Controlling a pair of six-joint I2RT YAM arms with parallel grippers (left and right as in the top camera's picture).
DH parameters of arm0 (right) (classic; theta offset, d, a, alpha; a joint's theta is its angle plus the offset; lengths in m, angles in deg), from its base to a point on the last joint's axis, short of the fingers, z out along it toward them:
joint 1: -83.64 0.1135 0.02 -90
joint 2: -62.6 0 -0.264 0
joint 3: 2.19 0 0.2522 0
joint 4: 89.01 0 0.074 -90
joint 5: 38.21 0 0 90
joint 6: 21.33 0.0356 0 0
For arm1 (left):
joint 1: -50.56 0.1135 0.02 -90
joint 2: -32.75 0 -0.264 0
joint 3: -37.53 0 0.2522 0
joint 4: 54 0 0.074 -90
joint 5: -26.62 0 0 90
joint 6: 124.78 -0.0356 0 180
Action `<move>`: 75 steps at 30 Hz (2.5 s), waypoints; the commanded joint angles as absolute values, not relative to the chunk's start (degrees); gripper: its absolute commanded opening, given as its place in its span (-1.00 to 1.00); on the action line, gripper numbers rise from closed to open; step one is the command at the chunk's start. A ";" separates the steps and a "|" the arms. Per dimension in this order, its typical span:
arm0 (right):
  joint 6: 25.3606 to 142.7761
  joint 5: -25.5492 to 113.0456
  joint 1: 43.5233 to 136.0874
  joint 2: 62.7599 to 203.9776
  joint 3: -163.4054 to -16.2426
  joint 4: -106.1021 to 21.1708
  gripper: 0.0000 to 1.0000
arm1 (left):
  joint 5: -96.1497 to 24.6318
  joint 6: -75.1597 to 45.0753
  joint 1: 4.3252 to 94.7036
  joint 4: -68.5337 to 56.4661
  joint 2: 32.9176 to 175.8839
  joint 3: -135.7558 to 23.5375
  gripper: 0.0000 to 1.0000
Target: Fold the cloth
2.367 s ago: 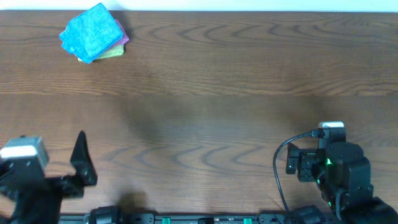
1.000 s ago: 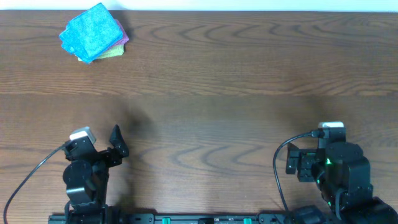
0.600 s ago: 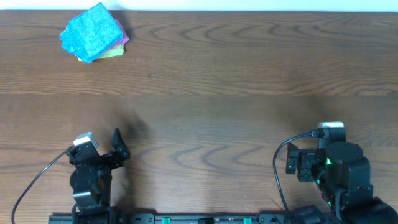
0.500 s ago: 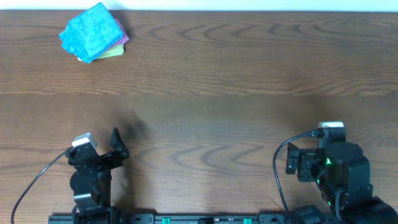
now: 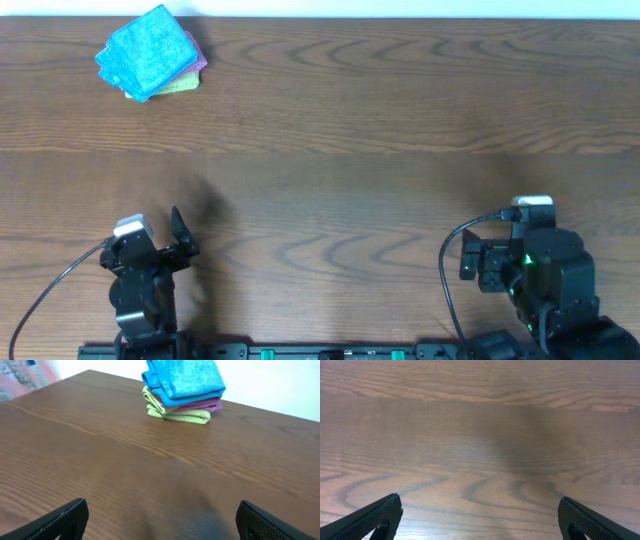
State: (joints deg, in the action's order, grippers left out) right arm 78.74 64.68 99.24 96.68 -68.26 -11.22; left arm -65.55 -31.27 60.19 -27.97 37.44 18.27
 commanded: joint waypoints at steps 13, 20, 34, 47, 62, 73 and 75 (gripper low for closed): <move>79.54 65.09 99.41 96.44 -68.26 -11.20 0.99 | -66.73 -35.03 60.72 -27.64 36.72 19.97 0.91; 79.54 65.09 99.41 96.44 -68.26 -11.20 0.98 | -66.73 -35.03 60.72 -27.64 36.72 19.97 0.91; 78.98 65.33 99.41 96.44 -68.26 -10.85 0.99 | -66.73 -35.03 60.72 -27.64 36.72 19.97 0.91; 68.77 62.67 92.96 76.62 -48.26 -36.55 0.99 | -66.73 -35.03 60.72 -27.64 36.72 19.97 0.91; 68.79 62.27 90.89 62.87 -23.32 -53.30 0.99 | -66.73 -35.03 60.72 -27.64 36.72 19.97 0.91; 68.57 63.36 90.41 62.87 -22.32 -53.84 0.98 | -66.73 -35.03 60.72 -27.64 36.72 19.97 0.91; 68.57 63.36 90.41 62.87 -22.32 -53.84 0.99 | -66.73 -35.03 60.72 -27.64 36.72 19.97 0.91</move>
